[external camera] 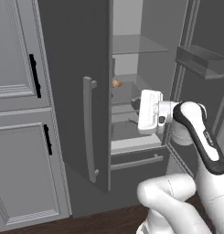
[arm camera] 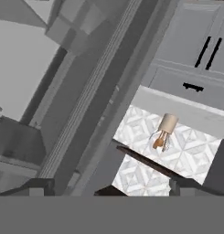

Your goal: Take the strawberry from the fridge and place it on top of the pancake, located on the dining counter.

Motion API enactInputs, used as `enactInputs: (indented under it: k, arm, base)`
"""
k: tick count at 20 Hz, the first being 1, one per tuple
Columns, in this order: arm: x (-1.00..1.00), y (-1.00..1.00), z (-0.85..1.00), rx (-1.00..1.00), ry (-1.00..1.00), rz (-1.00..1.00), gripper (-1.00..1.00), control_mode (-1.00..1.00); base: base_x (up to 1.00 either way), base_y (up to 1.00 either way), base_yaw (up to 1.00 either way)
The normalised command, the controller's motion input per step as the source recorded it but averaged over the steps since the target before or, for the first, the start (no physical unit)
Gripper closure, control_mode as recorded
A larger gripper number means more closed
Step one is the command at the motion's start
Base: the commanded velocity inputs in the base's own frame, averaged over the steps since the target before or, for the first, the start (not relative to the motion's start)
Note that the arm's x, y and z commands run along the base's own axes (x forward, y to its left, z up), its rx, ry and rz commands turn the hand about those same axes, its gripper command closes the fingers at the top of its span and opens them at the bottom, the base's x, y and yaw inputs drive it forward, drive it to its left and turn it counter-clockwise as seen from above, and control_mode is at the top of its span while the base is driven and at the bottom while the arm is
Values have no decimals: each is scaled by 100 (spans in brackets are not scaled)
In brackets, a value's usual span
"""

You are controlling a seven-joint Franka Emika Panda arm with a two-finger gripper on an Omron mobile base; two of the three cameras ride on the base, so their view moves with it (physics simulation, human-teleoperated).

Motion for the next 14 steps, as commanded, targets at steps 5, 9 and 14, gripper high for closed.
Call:
enactInputs:
  k: [5,9,14]
  arm:
    - [90,14,-2,0,14,22,-100,-100]
    - [100,-12,-11,-2,14,14,-100,-100]
    - [72,23,-34,0,5,14,-100,-100]
  base:
    - [0,0,0]
    - [0,0,0]
    - [0,0,0]
